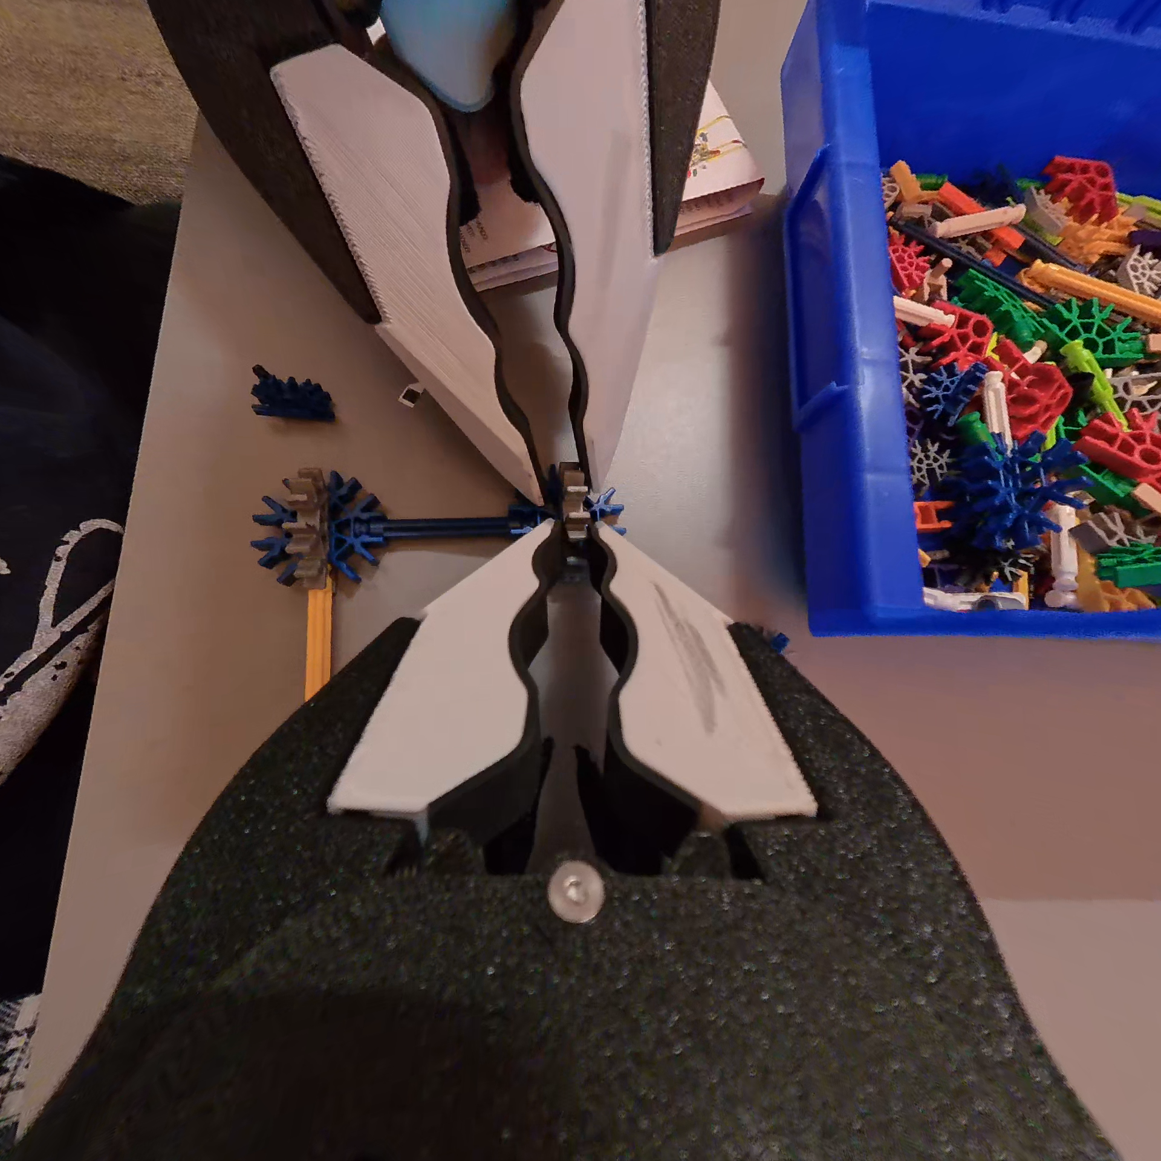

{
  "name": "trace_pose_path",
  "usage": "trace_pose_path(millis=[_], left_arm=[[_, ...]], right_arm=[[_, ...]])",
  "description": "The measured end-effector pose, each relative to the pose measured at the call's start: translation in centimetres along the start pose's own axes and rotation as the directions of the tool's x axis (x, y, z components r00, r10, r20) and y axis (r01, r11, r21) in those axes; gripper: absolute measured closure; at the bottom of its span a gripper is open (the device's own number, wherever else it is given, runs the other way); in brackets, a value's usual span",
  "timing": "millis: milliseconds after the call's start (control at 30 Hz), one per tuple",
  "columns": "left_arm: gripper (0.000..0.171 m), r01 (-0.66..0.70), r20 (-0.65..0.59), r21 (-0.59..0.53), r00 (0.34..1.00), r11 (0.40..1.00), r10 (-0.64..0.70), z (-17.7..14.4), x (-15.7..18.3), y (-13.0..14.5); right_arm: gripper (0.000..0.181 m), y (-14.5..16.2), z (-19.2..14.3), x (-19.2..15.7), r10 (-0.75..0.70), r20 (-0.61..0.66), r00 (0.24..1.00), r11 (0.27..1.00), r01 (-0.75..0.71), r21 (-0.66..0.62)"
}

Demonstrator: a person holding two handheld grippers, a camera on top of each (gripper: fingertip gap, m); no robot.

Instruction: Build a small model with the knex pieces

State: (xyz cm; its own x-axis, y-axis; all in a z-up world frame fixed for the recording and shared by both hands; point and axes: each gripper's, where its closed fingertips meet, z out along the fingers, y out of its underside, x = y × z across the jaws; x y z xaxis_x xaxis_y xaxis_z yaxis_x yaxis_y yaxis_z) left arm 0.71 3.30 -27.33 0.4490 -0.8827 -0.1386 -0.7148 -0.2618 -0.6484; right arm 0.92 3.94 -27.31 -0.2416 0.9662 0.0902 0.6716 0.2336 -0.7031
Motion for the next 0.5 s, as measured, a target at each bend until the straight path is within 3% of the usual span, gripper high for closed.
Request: trace_pose_path(millis=[500], left_arm=[[0.163,-0.011,-0.003,-0.029,1.000,1.000,0.011,-0.04,0.15,0.14]], right_arm=[[0.173,0.08,0.08,-0.16,-0.048,-0.034,0.998,0.997,0.046,-0.065]])
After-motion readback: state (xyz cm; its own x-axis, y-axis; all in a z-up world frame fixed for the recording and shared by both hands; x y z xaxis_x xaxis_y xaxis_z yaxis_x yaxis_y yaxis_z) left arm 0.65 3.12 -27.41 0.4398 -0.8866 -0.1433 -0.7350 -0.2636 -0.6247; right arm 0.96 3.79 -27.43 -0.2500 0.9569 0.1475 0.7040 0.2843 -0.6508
